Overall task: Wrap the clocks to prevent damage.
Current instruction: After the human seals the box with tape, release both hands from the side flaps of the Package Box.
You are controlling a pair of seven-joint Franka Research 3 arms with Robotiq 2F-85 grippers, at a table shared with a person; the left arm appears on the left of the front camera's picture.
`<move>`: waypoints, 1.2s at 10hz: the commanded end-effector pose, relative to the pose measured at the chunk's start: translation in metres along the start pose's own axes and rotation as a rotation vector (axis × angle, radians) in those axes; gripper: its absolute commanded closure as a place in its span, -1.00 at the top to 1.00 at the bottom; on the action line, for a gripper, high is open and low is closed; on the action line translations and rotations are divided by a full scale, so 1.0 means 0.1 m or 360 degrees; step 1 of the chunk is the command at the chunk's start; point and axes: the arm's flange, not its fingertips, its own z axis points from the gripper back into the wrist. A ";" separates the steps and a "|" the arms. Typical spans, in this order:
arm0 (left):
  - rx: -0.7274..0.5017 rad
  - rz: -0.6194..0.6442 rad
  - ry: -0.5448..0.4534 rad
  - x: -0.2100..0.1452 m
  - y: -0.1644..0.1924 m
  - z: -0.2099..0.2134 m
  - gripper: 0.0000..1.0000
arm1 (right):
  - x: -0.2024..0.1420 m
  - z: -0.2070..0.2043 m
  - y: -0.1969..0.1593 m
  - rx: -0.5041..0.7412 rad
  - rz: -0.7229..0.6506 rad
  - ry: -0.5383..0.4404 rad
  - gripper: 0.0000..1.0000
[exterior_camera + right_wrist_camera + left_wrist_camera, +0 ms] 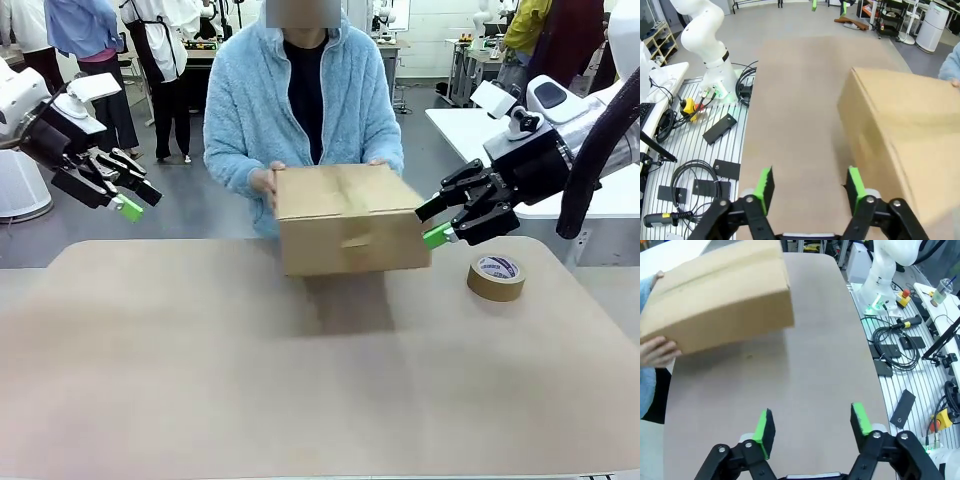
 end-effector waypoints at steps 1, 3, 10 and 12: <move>-0.0022 0.0001 -0.0056 0.02 0.00 0.01 1.00 | 0.01 -0.04 -0.01 0.0012 -0.0009 0.0019 1.00; -0.0033 -0.0013 -0.0056 0.05 -0.02 -0.01 1.00 | 0.02 -0.04 0.02 0.0008 0.0002 0.0010 1.00; -0.0030 -0.0002 -0.0030 0.03 -0.02 -0.03 1.00 | 0.02 -0.01 0.02 0.0007 0.0011 -0.0001 1.00; -0.0030 -0.0002 -0.0030 0.03 -0.02 -0.03 1.00 | 0.02 -0.01 0.02 0.0007 0.0011 -0.0001 1.00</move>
